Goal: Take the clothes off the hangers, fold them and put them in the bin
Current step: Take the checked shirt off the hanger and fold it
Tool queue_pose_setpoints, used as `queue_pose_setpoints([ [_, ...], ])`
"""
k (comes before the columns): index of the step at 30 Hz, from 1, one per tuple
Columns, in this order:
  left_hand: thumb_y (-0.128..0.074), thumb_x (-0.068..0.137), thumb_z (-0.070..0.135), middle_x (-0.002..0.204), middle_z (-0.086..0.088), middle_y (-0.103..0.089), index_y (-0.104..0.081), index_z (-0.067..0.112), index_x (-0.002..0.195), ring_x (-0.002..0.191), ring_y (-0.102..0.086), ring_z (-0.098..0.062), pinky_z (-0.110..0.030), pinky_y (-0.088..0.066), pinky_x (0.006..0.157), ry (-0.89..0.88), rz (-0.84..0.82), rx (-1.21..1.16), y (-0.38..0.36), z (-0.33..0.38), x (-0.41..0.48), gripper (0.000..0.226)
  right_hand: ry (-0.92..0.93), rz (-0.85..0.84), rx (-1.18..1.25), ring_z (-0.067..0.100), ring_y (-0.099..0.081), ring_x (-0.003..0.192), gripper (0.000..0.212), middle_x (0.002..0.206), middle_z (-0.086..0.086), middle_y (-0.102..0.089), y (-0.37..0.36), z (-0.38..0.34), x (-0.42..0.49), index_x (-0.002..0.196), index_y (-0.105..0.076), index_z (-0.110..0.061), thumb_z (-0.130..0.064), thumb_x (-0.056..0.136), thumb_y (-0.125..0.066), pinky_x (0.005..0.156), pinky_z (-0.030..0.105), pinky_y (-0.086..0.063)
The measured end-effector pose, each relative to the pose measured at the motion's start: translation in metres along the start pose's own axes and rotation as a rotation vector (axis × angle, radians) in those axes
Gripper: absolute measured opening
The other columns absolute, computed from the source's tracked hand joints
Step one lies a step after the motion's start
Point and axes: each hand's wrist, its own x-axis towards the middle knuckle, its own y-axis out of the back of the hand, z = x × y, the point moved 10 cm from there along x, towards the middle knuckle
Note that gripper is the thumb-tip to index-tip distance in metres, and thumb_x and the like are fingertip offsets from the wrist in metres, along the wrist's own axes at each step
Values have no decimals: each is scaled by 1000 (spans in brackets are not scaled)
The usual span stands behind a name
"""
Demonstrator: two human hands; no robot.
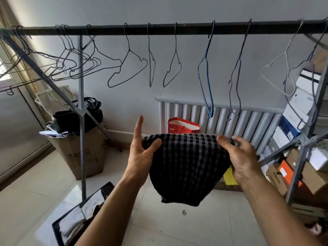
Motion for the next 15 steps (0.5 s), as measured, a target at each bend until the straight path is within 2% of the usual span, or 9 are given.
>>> queue_pose_setpoints([
  [1,-58,94,-1,99,6,-73,-50,39,138,100,-70,-25,-37,-59,84,-7,11,19,1,2,-1,61,-13,-30,25,22,-53,122,95,146,10,-47,-1,0,1,144,-42,-15,-35,63,-86,98,35,-44],
  [2,-57,94,0,100,2,-73,-62,31,129,102,-69,-27,-32,-59,81,4,37,31,4,1,0,46,-21,-112,48,26,-47,129,111,151,9,-40,-8,-1,-1,148,-36,-23,-43,53,-90,106,41,-40],
  [3,-58,94,1,105,-5,-73,-68,25,120,104,-68,-29,-29,-58,80,27,64,38,8,-1,0,36,-38,-229,44,28,-47,130,117,149,8,-42,-16,0,-3,147,-37,-29,-46,46,-93,108,44,-39],
  [4,-59,94,2,110,-10,-71,-71,21,115,104,-68,-30,-27,-58,79,52,80,33,11,-3,0,31,-53,-351,19,29,-52,126,112,143,6,-49,-25,0,-7,144,-41,-30,-39,46,-95,105,43,-43],
  [6,-61,91,-2,112,-12,-70,-71,19,115,101,-69,-26,-27,-58,79,93,61,17,13,-5,2,33,-44,-500,-69,25,-63,112,88,124,6,-63,-35,0,-16,137,-49,-23,-11,59,-88,88,31,-55],
  [8,-65,85,-9,112,-8,-69,-65,18,125,100,-69,-22,-27,-57,80,92,-25,93,11,-1,3,48,-4,-492,-217,18,-66,104,72,114,5,-67,-36,0,-17,134,-52,-16,8,71,-74,77,23,-55],
  [10,-69,81,-9,118,-2,-65,-56,19,135,108,-65,-15,-25,-55,90,36,-103,424,10,7,3,62,67,-445,-396,14,-64,105,61,112,1,-67,-33,-4,-15,133,-53,-15,9,80,-69,82,22,-53],
  [12,-73,82,1,125,4,-60,-50,21,139,116,-57,-10,-23,-47,99,-21,-109,801,12,12,4,65,150,-416,-566,13,-62,106,47,108,-5,-66,-31,-11,-13,126,-58,-18,3,85,-68,84,21,-50],
  [15,-72,85,14,119,5,-60,-54,22,132,114,-53,-11,-23,-40,94,-127,-85,1070,13,18,3,50,278,-393,-703,12,-65,91,17,92,-5,-69,-32,-23,-15,96,-66,-21,-6,89,-67,74,23,-49],
])
